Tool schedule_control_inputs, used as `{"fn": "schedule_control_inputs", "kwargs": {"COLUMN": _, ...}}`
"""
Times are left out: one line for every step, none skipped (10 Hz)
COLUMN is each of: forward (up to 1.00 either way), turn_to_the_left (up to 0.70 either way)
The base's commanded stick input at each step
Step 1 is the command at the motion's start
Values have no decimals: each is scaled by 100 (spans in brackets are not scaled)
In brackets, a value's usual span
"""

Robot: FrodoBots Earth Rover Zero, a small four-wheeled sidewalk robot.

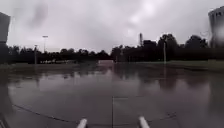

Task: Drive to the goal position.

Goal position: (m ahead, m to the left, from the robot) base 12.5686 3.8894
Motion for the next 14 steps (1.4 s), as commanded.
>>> {"fn": "schedule_control_inputs", "kwargs": {"forward": 100, "turn_to_the_left": 2}}
{"fn": "schedule_control_inputs", "kwargs": {"forward": 100, "turn_to_the_left": 2}}
{"fn": "schedule_control_inputs", "kwargs": {"forward": 100, "turn_to_the_left": 2}}
{"fn": "schedule_control_inputs", "kwargs": {"forward": 100, "turn_to_the_left": 2}}
{"fn": "schedule_control_inputs", "kwargs": {"forward": 100, "turn_to_the_left": 2}}
{"fn": "schedule_control_inputs", "kwargs": {"forward": 100, "turn_to_the_left": 2}}
{"fn": "schedule_control_inputs", "kwargs": {"forward": 100, "turn_to_the_left": 2}}
{"fn": "schedule_control_inputs", "kwargs": {"forward": 100, "turn_to_the_left": 2}}
{"fn": "schedule_control_inputs", "kwargs": {"forward": 100, "turn_to_the_left": 2}}
{"fn": "schedule_control_inputs", "kwargs": {"forward": 100, "turn_to_the_left": 2}}
{"fn": "schedule_control_inputs", "kwargs": {"forward": 100, "turn_to_the_left": 2}}
{"fn": "schedule_control_inputs", "kwargs": {"forward": 100, "turn_to_the_left": 2}}
{"fn": "schedule_control_inputs", "kwargs": {"forward": 100, "turn_to_the_left": 2}}
{"fn": "schedule_control_inputs", "kwargs": {"forward": 100, "turn_to_the_left": 2}}
